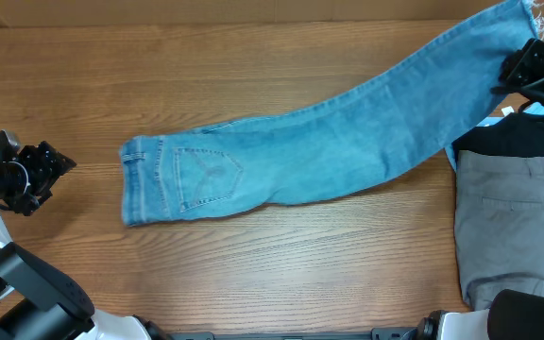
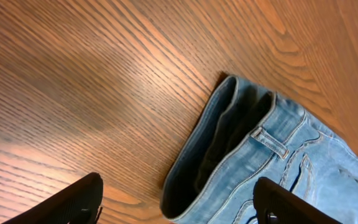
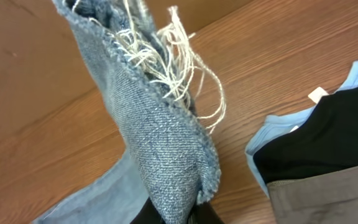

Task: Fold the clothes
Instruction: 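Lift the hem end with the right gripper and fold it left over the waist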

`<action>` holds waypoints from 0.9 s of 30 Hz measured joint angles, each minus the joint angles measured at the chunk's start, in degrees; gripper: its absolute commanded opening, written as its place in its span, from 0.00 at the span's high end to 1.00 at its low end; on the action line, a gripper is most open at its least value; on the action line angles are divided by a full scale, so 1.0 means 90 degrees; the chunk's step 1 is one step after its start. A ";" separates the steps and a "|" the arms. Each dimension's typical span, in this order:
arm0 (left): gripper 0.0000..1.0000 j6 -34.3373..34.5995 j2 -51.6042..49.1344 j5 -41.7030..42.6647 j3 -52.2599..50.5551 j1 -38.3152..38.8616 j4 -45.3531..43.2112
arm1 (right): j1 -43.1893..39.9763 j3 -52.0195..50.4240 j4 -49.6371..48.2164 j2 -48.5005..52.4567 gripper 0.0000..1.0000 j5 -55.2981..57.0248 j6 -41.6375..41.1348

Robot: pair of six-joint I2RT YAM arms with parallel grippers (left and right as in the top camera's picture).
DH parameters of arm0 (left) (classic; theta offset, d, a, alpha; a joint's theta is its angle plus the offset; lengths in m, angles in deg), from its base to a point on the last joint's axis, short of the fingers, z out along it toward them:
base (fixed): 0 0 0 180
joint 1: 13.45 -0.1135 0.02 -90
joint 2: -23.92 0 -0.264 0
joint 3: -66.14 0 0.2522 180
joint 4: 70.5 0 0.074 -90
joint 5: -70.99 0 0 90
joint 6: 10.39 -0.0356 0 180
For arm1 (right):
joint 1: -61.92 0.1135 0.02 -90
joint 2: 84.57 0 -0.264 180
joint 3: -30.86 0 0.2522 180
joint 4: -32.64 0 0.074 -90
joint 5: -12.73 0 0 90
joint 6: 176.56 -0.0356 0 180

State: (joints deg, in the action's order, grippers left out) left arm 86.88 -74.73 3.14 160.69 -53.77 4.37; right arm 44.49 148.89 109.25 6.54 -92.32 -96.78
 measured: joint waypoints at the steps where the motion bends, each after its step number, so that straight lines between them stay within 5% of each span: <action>1: 0.20 -0.0002 0.0000 0.0019 0.0000 0.0000 0.0000 | 0.0041 0.0000 0.0041 0.0000 0.96 0.0002 -0.0002; 7: 0.24 -0.0049 0.0000 0.0364 0.0000 0.0000 0.0080 | 0.0811 0.0000 0.0148 0.0002 0.96 -0.0355 -0.0002; 14: 0.21 -0.0359 -0.0007 0.0988 0.0214 0.0000 0.0801 | 0.3211 0.0000 0.0041 0.0005 0.96 -0.0578 -0.0107; 19: 0.18 -0.0629 -0.0036 0.1139 0.1445 0.0000 0.1936 | 0.4976 0.0000 -0.0240 0.0112 0.96 -0.0415 -0.0413; 27: 0.16 -0.0787 -0.0034 0.1212 0.2883 0.0000 0.2688 | 0.6436 -0.0002 -0.1275 0.1455 0.96 -0.0100 -0.0731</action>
State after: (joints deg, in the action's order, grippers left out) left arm 79.80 -75.04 14.04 186.64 -53.77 28.56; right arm 102.41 148.86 97.78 19.63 -93.22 -103.36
